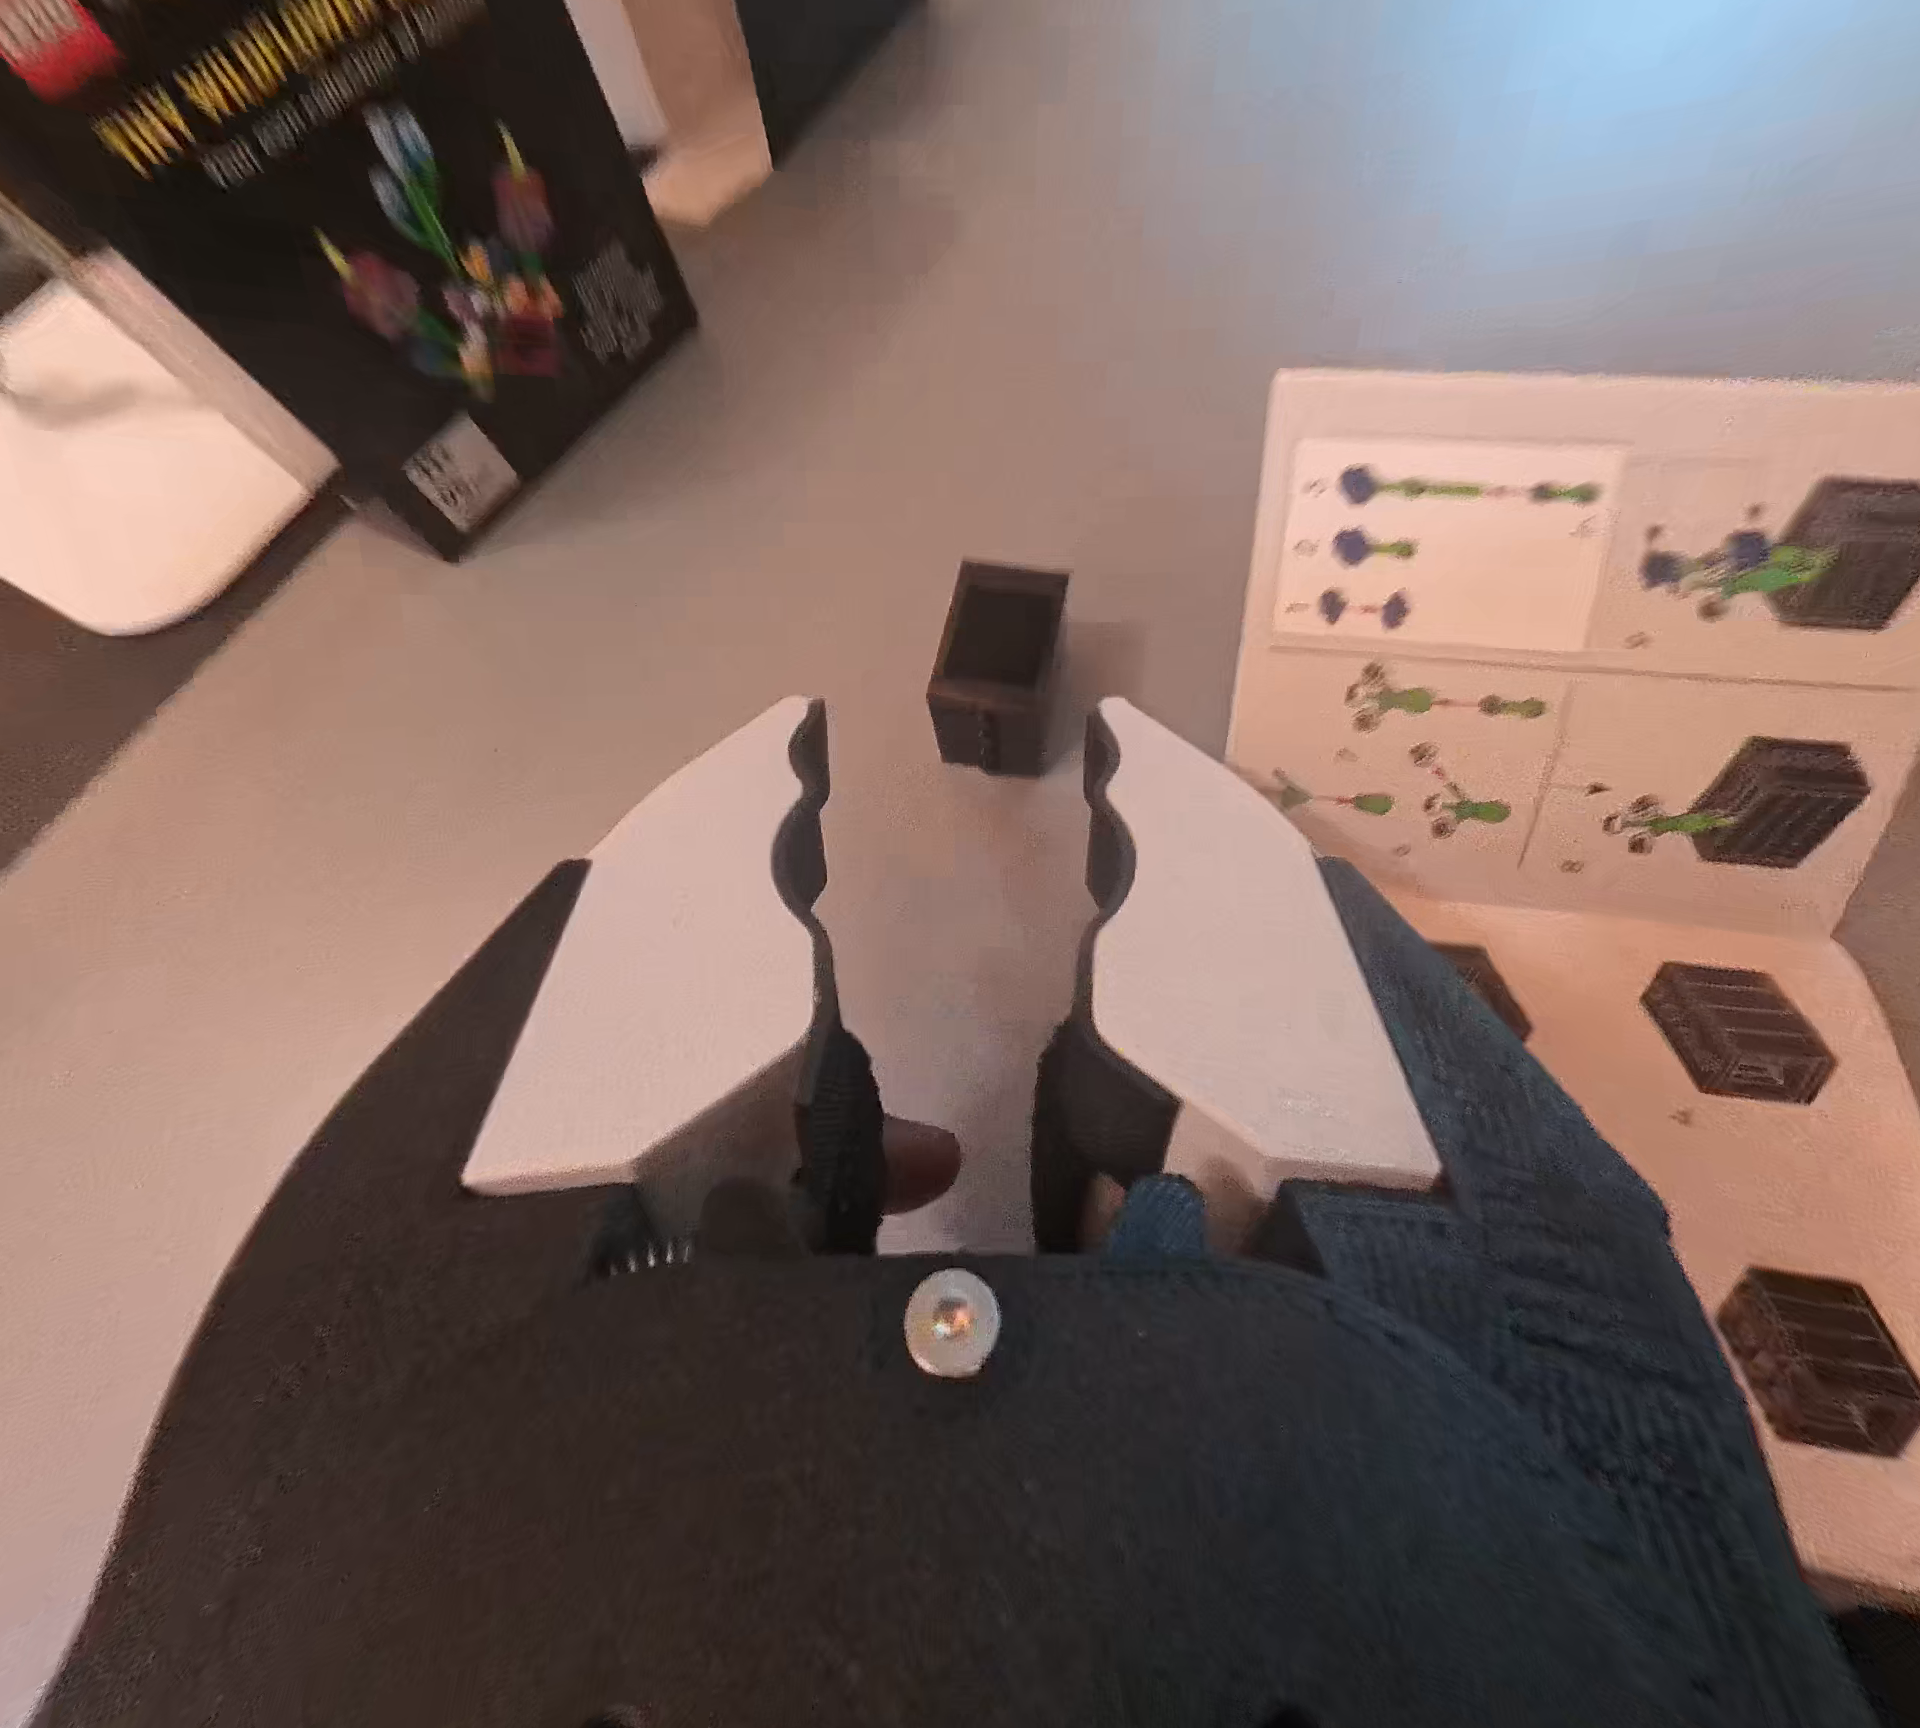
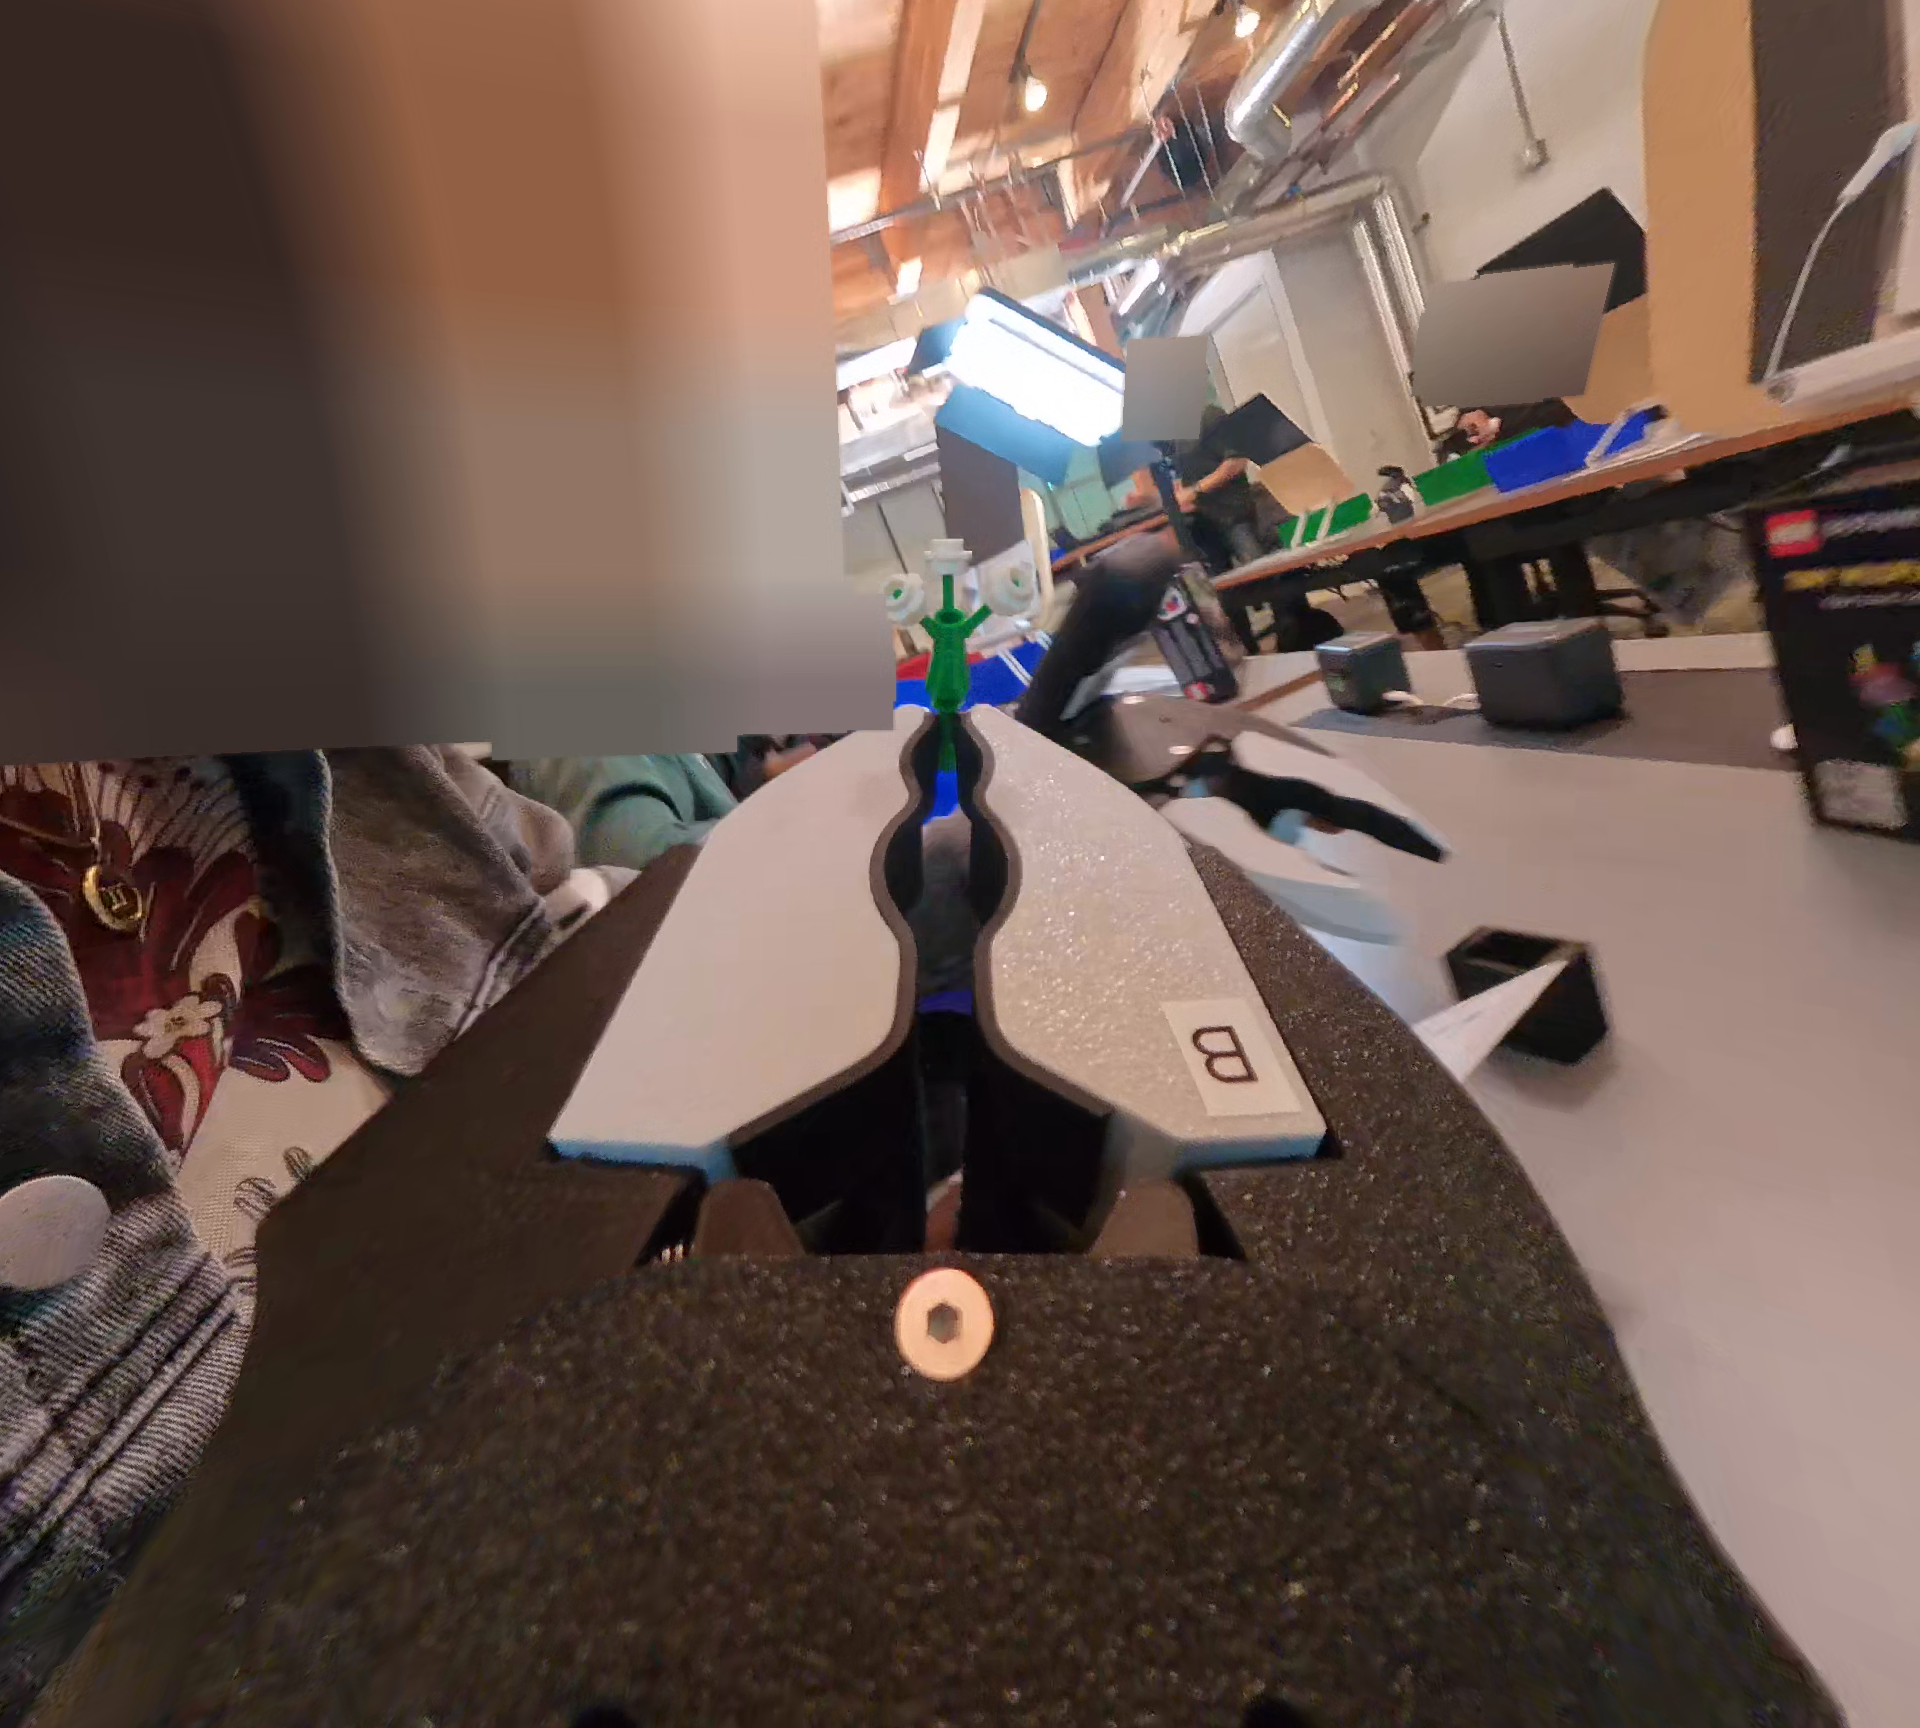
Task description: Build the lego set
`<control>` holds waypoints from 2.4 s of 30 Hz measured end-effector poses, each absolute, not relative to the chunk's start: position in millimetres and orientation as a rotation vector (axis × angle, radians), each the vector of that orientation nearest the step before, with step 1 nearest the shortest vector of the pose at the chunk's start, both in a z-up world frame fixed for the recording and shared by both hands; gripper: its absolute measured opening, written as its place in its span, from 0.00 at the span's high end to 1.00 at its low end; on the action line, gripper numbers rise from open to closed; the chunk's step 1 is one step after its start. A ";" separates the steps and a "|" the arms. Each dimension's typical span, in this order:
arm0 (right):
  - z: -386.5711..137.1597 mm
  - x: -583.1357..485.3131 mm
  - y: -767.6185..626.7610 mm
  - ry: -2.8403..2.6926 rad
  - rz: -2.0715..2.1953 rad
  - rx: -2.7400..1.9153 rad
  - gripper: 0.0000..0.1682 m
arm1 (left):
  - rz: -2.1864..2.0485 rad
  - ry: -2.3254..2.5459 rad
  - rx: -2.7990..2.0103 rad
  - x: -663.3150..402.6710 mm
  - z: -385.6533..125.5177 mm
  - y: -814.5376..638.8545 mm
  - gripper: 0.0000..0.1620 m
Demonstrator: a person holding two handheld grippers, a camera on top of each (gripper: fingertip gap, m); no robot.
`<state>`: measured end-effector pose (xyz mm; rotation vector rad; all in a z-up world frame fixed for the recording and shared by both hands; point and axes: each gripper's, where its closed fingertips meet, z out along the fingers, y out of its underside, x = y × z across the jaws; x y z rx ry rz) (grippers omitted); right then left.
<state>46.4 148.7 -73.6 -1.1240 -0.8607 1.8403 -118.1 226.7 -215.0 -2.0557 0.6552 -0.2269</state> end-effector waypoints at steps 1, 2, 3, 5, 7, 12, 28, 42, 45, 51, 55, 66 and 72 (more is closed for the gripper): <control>-71.3 44.1 157.7 -0.889 1.809 -1.124 0.99 | -0.222 0.654 -2.009 -115.8 -210.7 227.6 0.71; -70.4 40.6 167.7 -0.911 1.781 -1.124 0.99 | -0.233 0.672 -1.993 -111.9 -212.4 229.6 0.71; -71.6 36.3 178.1 -0.925 1.760 -1.130 0.98 | -0.263 0.708 -2.004 -106.4 -219.2 231.7 0.71; -77.1 27.7 196.8 -0.932 1.742 -1.157 0.99 | -0.271 0.727 -2.081 -106.9 -238.8 241.9 0.70; -82.8 23.3 208.0 -0.920 1.731 -1.174 0.99 | -0.279 0.723 -2.115 -109.4 -249.6 251.7 0.71; -98.2 26.4 218.8 -0.887 1.697 -1.228 0.98 | -0.259 0.879 -1.787 -82.9 -205.5 247.5 0.83; -76.7 92.4 148.6 -0.864 1.655 -1.146 0.98 | -0.427 0.817 -1.801 34.9 -154.5 111.0 0.83; -80.6 115.7 99.6 -0.784 1.792 -1.138 0.99 | -0.865 0.541 -1.485 90.2 -123.0 65.6 0.83; -86.4 115.8 102.8 -0.766 1.800 -1.162 0.99 | -0.774 0.607 -1.595 91.8 -143.4 69.0 0.83; -121.9 105.2 107.0 -0.728 1.813 -1.305 0.98 | -0.641 0.691 -1.780 94.6 -189.7 70.9 0.83; -136.0 102.1 110.4 -0.650 1.828 -1.355 0.98 | -0.641 0.716 -1.824 96.1 -199.1 74.8 0.83; -153.5 99.1 120.7 -0.637 1.746 -1.488 0.98 | -0.679 0.731 -1.843 95.5 -208.1 78.9 0.83; -158.1 94.1 119.8 -0.672 1.696 -1.529 0.98 | -0.674 0.732 -1.861 95.7 -210.7 79.5 0.83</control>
